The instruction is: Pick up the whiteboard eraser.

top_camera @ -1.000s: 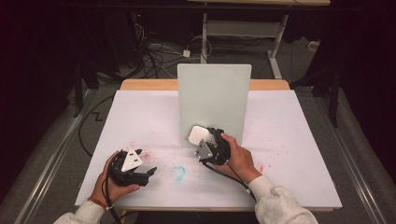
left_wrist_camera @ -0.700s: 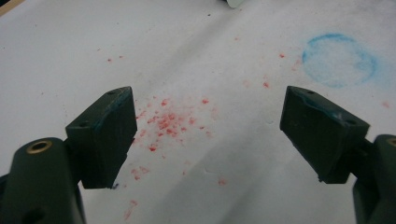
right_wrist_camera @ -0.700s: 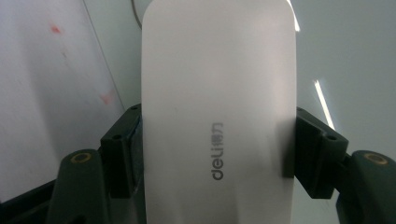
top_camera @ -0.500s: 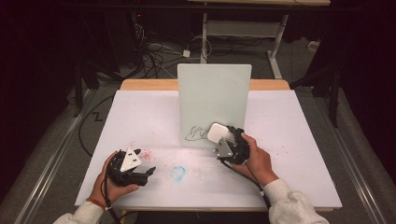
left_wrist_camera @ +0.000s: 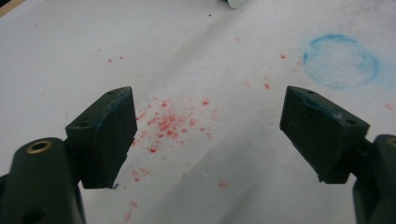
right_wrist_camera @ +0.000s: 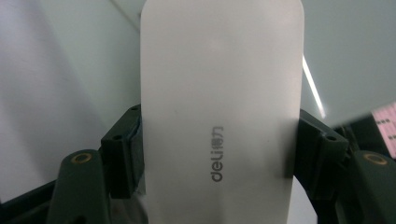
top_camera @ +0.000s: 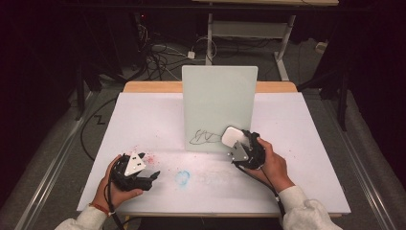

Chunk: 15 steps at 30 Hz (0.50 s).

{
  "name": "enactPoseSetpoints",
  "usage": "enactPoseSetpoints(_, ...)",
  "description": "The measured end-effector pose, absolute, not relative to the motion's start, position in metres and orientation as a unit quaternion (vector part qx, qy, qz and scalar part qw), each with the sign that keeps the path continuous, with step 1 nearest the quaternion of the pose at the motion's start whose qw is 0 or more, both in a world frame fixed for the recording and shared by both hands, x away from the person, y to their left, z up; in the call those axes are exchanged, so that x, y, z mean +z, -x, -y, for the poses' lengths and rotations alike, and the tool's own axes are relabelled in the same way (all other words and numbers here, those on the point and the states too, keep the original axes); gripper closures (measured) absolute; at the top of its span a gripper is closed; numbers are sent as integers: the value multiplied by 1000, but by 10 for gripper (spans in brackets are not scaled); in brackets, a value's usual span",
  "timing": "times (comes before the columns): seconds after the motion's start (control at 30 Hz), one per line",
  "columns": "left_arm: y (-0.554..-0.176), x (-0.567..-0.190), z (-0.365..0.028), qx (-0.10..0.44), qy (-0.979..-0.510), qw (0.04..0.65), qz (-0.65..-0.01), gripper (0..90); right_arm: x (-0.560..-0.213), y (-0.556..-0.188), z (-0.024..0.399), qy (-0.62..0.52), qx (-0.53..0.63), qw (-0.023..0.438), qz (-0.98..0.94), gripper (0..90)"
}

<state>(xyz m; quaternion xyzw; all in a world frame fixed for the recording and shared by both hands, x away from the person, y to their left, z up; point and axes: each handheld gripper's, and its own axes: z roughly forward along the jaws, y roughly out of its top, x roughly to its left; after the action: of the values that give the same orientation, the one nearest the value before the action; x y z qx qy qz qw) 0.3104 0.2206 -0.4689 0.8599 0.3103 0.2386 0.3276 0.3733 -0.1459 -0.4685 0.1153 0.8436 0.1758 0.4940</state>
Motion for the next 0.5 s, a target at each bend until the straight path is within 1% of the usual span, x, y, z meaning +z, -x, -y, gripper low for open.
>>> enactPoseSetpoints(0.27,-310,-469,-221,237,-861,329,-308,183,-478,-371,109,-69,165,505,-844,308)
enactPoseSetpoints(0.3,-310,-469,-221,237,-861,328,-308,183,-480,-371,99,-56,162,513,-841,308)
enactPoseSetpoints(0.43,-311,-470,-221,238,-863,321,-308,183,-484,-371,78,-34,145,537,-830,308)
enactPoseSetpoints(0.5,-311,-470,-221,242,-863,323,-305,183,-484,-371,74,-32,144,538,-830,307)
